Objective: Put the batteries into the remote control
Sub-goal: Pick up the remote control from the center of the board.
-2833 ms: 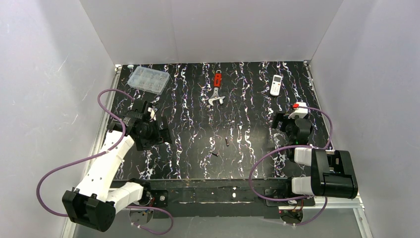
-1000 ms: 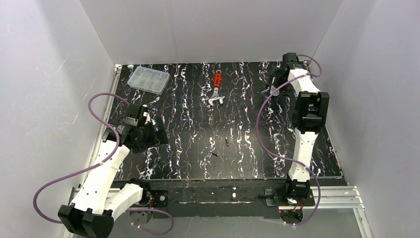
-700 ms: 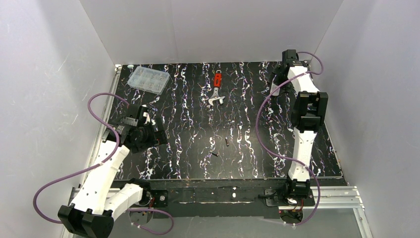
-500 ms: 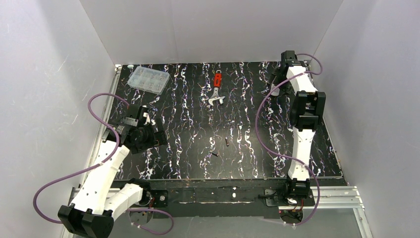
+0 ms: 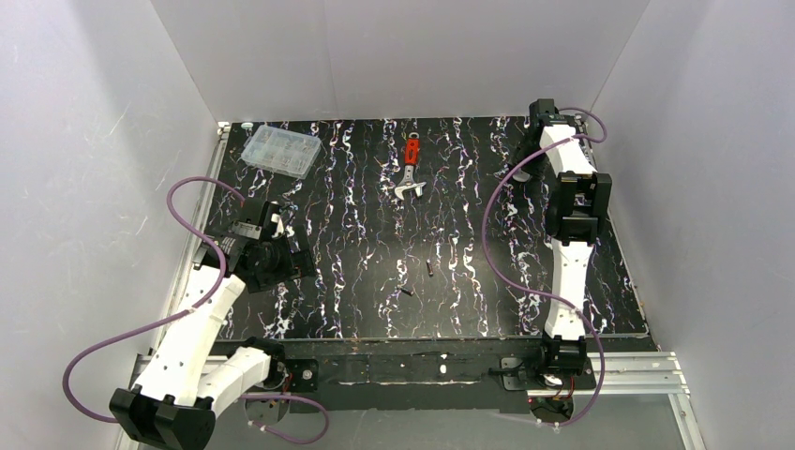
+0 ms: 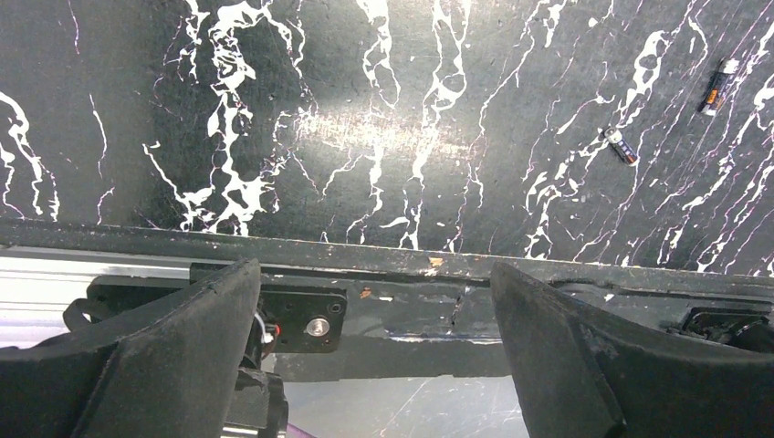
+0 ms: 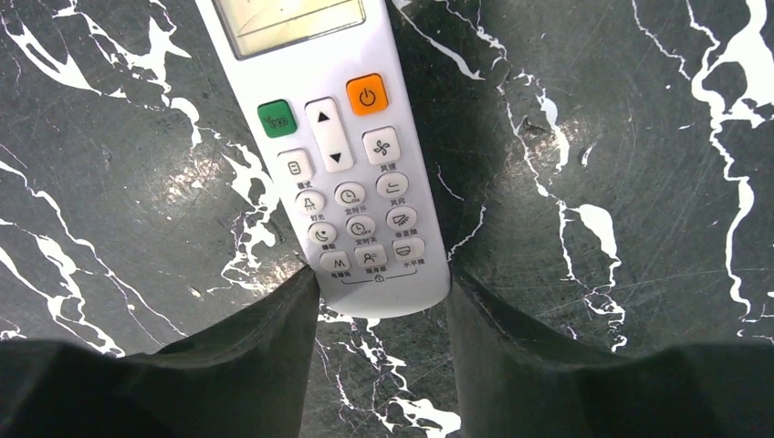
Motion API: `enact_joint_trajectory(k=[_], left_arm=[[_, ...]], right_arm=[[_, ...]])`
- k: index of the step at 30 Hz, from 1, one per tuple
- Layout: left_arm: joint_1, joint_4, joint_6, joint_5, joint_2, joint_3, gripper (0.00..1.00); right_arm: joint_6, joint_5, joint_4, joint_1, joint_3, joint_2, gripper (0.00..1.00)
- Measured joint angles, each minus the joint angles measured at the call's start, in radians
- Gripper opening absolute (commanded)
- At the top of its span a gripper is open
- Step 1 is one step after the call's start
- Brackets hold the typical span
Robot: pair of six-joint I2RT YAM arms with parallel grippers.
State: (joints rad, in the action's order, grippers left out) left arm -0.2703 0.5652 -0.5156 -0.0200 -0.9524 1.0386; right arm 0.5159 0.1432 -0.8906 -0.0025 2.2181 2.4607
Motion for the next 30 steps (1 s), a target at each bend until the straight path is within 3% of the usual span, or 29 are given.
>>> enact_joint_trajectory(k=[7, 10, 24, 30], left_arm=[[0.0, 0.034, 0.008, 0.001, -0.011, 0.012, 0.98], [0.0, 0.077, 0.011, 0.002, -0.05, 0.05, 0.98], [0.0, 0.384, 0.031, -0.026, -0.253, 0.327, 0.98], [0.0, 0.386, 0.062, -0.037, -0.28, 0.362, 0.98]], right_arm=[[0.005, -0.001, 0.03, 0.0, -0.036, -0.016, 0.27], [0.002, -0.004, 0.106, 0.0, -0.151, -0.079, 0.03], [-0.092, -0.046, 0.34, 0.036, -0.5, -0.354, 0.01], [-0.122, -0.047, 0.361, 0.065, -0.537, -0.428, 0.01]])
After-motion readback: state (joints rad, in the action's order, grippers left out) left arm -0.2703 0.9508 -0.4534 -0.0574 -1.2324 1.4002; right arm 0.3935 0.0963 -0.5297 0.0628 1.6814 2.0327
